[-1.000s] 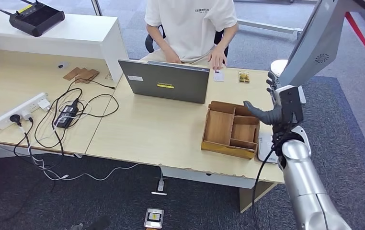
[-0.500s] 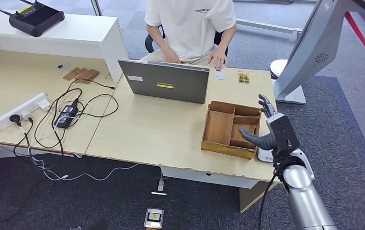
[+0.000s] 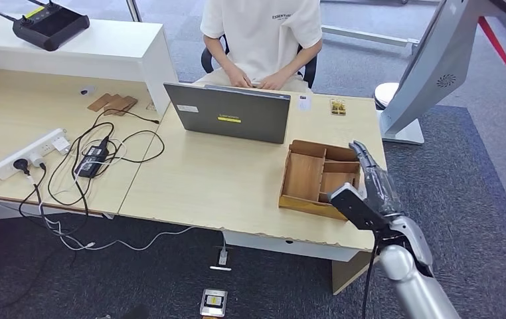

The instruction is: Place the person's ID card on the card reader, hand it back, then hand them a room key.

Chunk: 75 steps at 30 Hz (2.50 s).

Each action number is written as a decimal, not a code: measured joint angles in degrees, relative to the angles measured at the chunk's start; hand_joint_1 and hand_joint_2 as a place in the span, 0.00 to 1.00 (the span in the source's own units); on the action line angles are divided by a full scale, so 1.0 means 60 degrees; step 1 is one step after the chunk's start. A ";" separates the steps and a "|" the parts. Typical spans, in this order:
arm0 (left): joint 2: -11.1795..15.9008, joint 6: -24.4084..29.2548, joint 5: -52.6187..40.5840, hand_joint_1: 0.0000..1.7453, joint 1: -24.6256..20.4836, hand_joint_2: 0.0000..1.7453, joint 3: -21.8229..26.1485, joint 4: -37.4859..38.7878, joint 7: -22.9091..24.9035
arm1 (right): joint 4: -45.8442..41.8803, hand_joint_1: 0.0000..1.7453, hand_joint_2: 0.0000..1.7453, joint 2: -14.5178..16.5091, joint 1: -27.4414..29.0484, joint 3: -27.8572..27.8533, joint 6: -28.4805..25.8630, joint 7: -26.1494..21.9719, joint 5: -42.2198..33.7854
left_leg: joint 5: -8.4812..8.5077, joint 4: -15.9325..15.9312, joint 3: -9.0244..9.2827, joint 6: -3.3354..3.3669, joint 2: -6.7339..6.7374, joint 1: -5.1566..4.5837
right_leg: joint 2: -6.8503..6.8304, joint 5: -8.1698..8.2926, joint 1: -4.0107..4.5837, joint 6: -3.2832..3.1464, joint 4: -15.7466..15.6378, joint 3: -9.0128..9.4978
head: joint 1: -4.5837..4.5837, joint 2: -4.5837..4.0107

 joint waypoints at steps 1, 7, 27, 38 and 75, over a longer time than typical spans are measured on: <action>0.0000 0.0016 0.0009 0.00 0.0006 0.00 0.0000 0.0000 0.0003 | 0.0026 0.00 1.00 0.0000 0.0018 0.0036 -0.0098 0.0071 0.0161 | 0.0000 0.0000 0.0000 0.0000 0.0000 0.0000 | 0.0000 -0.0001 0.0000 -0.0001 0.0000 0.0000 | -0.0001 0.0000; 0.0004 0.0082 0.0035 0.00 0.0066 0.00 0.0000 0.0000 0.0003 | 0.0191 0.00 1.00 -0.0013 0.0135 0.0156 -0.0328 0.0322 0.0565 | -0.0001 0.0000 0.0000 0.0000 0.0000 0.0000 | 0.0000 -0.0004 0.0000 -0.0002 -0.0001 -0.0001 | -0.0001 0.0000; 0.0003 0.0077 -0.0092 0.00 0.0073 0.00 -0.0004 0.0000 0.0208 | 0.0083 0.00 1.00 -0.0290 0.0569 0.0287 -0.0661 0.1108 0.2201 | -0.0002 -0.0001 0.0000 0.0000 0.0001 0.0000 | 0.0000 -0.0006 0.0000 -0.0004 -0.0001 -0.0002 | -0.0001 0.0000; -0.0007 0.0073 -0.0166 0.00 0.0016 0.00 -0.0004 0.0000 0.0326 | 0.1382 0.00 1.00 -0.0064 0.0534 0.0482 -0.2084 0.1154 0.3695 | -0.0002 -0.0001 -0.0001 0.0000 -0.0001 0.0000 | -0.0001 -0.0007 0.0000 -0.0004 0.0000 0.0000 | -0.0001 0.0000; -0.0087 -0.0169 -0.0379 0.00 -0.0279 0.00 -0.0216 -0.0022 0.0502 | 0.4545 0.00 1.00 0.0827 -0.0773 0.0521 -0.3233 0.0511 0.3615 | -0.0002 0.0000 0.0000 0.0000 0.0001 0.0000 | -0.0001 -0.0006 0.0000 -0.0004 0.0000 -0.0001 | -0.0001 0.0000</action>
